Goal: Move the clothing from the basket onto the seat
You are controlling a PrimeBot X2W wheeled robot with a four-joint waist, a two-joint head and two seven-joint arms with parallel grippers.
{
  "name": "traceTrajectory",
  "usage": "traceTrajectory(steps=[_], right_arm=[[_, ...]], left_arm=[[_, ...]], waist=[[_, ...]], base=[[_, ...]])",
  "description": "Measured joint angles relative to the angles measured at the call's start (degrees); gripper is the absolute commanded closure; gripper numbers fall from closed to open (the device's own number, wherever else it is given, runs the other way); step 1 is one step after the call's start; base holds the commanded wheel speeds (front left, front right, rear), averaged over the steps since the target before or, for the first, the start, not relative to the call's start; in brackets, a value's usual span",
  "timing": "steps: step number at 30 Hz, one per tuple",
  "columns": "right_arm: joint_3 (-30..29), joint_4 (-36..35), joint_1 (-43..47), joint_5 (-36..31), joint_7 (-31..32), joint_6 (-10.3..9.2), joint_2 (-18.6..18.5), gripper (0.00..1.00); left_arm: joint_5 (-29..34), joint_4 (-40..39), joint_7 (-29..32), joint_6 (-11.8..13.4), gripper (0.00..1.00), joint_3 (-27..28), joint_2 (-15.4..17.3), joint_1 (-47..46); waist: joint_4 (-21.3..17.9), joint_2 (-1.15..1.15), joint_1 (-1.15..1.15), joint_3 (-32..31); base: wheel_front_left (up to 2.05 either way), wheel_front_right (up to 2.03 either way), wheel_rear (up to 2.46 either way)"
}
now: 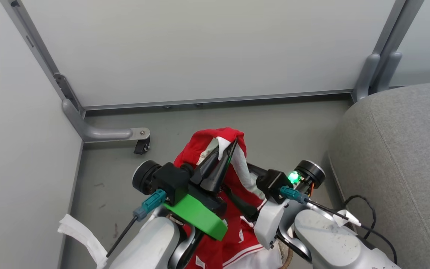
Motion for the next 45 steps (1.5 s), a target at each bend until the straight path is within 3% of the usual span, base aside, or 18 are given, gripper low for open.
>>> traceTrajectory(steps=[5, 6, 7, 8, 16, 17, 27, 45], right_arm=[[-0.21, 3.01, -0.11, 0.55, 0.00, 0.00, 1.15, 0.00], [-0.25, 3.58, -0.13, 0.57, -0.01, 0.00, 1.34, 0.17], [-0.24, 4.30, -0.13, 0.59, 0.00, 0.00, 1.52, 0.88], [-0.40, 4.67, -0.11, 0.98, 0.00, 0.00, 1.69, 1.00], [-0.80, 4.87, 0.38, 2.13, 0.00, 0.00, 2.64, 1.00], [-1.40, 4.34, 0.38, 2.11, -0.01, 0.00, 2.71, 1.00], [-6.46, -0.15, 3.52, 1.11, 0.00, 0.00, 3.09, 1.00], [-16.47, -10.02, 12.76, -2.67, 0.00, 0.00, 3.18, 1.00]], left_arm=[[-0.62, -0.32, 0.01, 0.00, 1.00, -1.07, -0.13, -0.47], [-0.69, -0.40, 0.00, 0.00, 1.00, -1.15, -0.15, -0.51], [-0.69, -0.44, 0.00, 0.00, 1.00, -1.30, -0.16, -0.52], [-0.74, -0.45, 0.00, 0.00, 1.00, -1.40, -0.16, -0.52], [-0.56, -0.77, 0.01, 0.00, 1.00, -0.43, 0.04, -0.55], [-0.07, -1.22, 0.00, 0.00, 0.00, 0.48, 0.03, -0.57], [5.60, -1.58, -0.01, 0.00, 0.00, 5.03, 1.49, 0.83], [8.89, -2.93, -0.01, -0.01, 0.00, 7.25, 3.75, 3.65]], waist=[[1.02, 0.00, 0.00, 0.31], [1.19, 0.00, 0.00, 0.37], [1.40, 0.00, 0.00, 0.43], [1.60, 0.00, 0.00, 0.51], [1.96, 0.00, 0.00, 1.22], [1.78, 0.00, 0.00, 1.31], [-3.18, 0.00, 0.00, 2.01], [-24.51, 0.00, 0.00, 5.02]], base=[[0.00, 0.00, 0.00], [0.00, 0.00, 0.00], [0.00, 0.00, 0.00], [0.00, 0.00, 0.00], [0.00, 0.00, 0.00], [0.00, 0.00, 0.00], [0.00, 0.00, 0.00], [0.00, 0.00, 0.00]])
